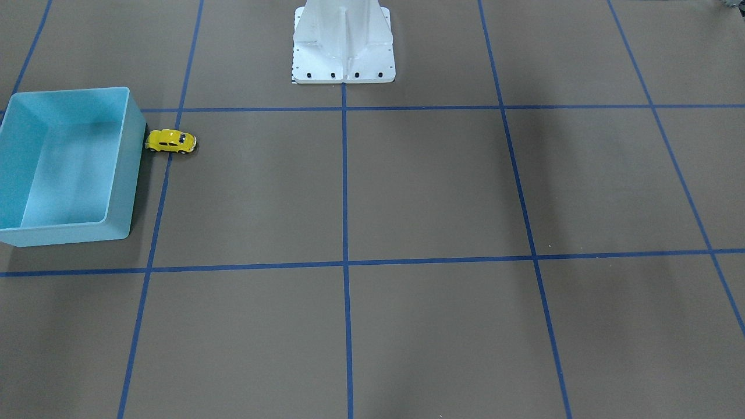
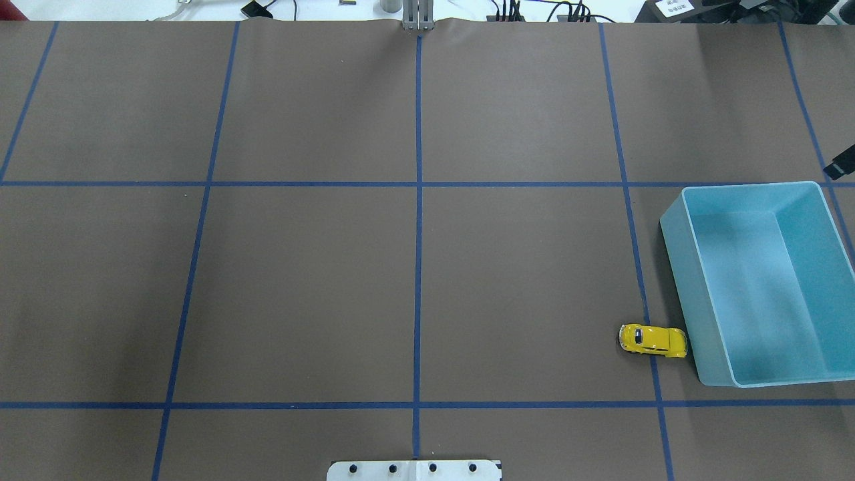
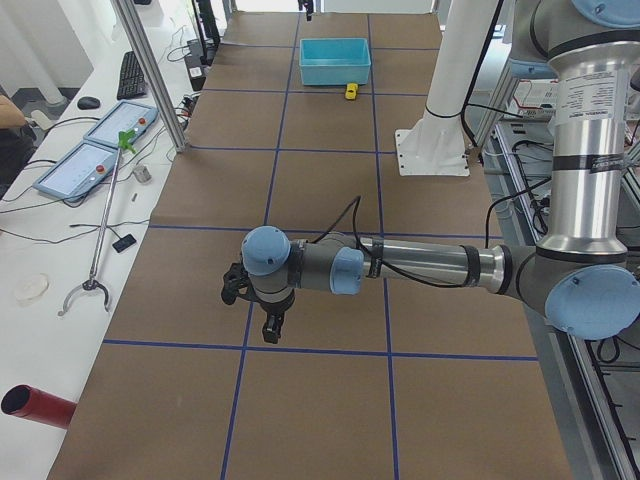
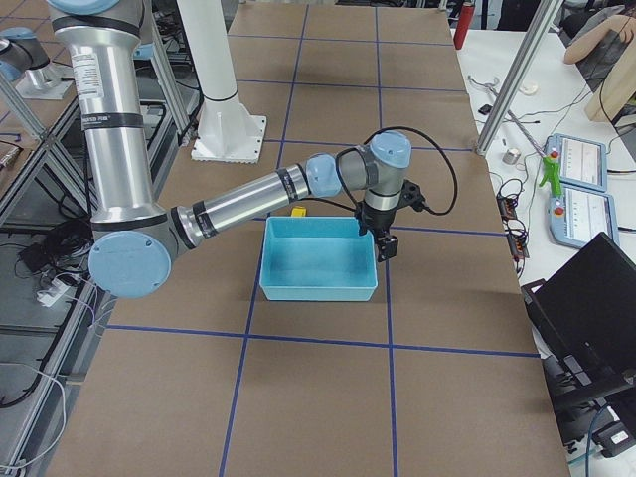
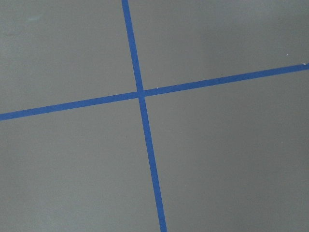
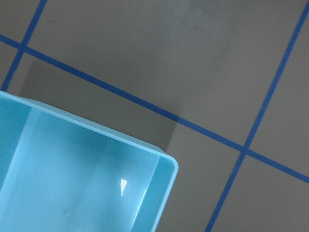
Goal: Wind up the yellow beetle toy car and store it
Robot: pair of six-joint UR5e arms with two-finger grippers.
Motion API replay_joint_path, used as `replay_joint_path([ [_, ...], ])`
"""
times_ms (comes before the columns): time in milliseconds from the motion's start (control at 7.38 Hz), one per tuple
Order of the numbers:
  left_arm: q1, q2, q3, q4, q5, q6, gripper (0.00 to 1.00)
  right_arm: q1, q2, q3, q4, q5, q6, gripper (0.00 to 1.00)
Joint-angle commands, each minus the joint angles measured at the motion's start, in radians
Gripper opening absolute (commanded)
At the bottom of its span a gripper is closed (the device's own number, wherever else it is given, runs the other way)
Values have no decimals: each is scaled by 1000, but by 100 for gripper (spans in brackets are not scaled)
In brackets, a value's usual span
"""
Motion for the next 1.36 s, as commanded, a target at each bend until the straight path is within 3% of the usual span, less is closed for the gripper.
replay_joint_path([
  [0,-3,4,0,0,-13,-35,100,-115,6,103,-12,-71,-65,100],
  [136,-5,6,-3,-1,-14,-35,100,-159,14,141,-50,-81,-179,100],
  [407,-22,13,-12,0,-18,-34,100,-231,203,154,-192,-109,-216,100],
  [542,-28,15,-38,11,-25,-34,100,-329,237,168,-207,-130,-216,100],
  [813,-30,33,-43,0,-36,-31,100,-525,226,213,-210,-211,-205,100],
  [1220,-28,49,-43,2,-27,-21,100,-713,209,218,-280,-339,-159,100],
])
